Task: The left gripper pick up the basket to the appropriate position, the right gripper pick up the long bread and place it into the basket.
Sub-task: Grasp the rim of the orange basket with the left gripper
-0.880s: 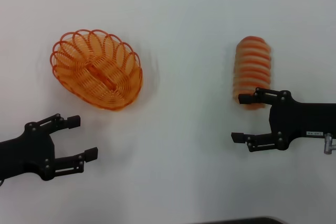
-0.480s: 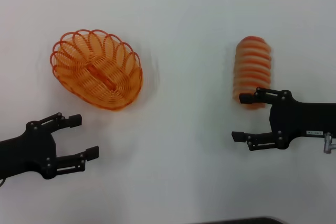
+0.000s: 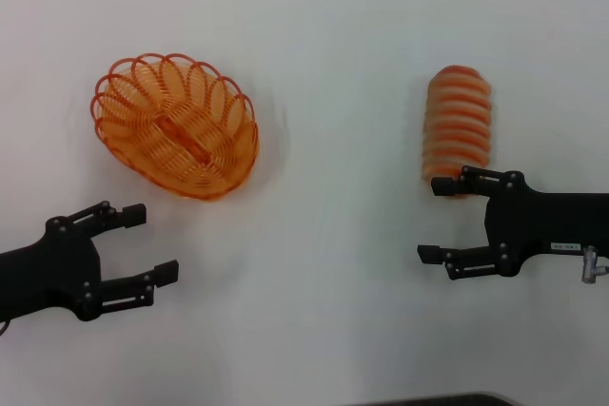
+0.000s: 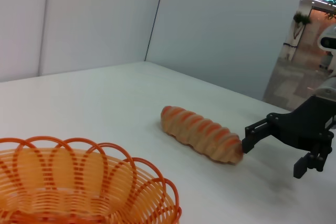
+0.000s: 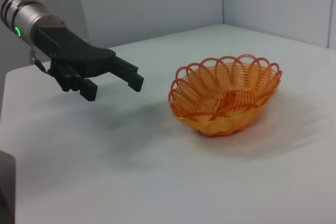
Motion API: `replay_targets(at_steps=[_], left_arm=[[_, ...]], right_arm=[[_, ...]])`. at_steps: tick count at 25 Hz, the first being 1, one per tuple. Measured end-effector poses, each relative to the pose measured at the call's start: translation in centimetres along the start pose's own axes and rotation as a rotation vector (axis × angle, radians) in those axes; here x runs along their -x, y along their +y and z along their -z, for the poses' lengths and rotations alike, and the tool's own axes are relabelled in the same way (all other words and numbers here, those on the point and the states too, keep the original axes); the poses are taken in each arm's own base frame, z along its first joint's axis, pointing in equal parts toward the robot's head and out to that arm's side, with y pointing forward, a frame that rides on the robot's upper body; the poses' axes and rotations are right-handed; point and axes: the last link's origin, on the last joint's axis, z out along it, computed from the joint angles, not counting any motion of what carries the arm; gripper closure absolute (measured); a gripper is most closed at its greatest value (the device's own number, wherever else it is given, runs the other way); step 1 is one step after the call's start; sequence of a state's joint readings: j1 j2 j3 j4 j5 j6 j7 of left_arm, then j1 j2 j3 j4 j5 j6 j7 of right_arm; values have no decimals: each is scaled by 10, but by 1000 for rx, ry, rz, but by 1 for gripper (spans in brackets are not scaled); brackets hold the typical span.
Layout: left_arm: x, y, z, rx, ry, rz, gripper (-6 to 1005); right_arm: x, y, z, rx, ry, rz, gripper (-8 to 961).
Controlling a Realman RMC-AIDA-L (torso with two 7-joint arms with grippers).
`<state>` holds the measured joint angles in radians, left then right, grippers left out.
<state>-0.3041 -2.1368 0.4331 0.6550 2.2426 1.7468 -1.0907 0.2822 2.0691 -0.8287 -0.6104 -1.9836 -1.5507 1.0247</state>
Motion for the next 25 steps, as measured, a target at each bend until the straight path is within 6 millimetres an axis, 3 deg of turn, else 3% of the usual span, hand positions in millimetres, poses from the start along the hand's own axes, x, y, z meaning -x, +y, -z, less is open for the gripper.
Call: replay_targets(at_steps=[6, 11, 15, 20, 25], left_arm=[[-10, -13, 10, -118, 120, 66, 112], [-33, -45, 22, -280, 300, 255, 112], [-53, -68, 22, -324, 349, 344, 112], [-81, -103, 15, -378, 322, 469, 111], [-110, -130, 0, -412, 110, 503, 113]], right_arm=[[2, -2, 0, -9, -12, 0, 16], [7, -5, -2, -23, -32, -7, 19], [12, -10, -3, -31, -44, -21, 20], [20, -15, -6, -35, -63, -19, 22], [27, -22, -6, -40, -69, -32, 24]])
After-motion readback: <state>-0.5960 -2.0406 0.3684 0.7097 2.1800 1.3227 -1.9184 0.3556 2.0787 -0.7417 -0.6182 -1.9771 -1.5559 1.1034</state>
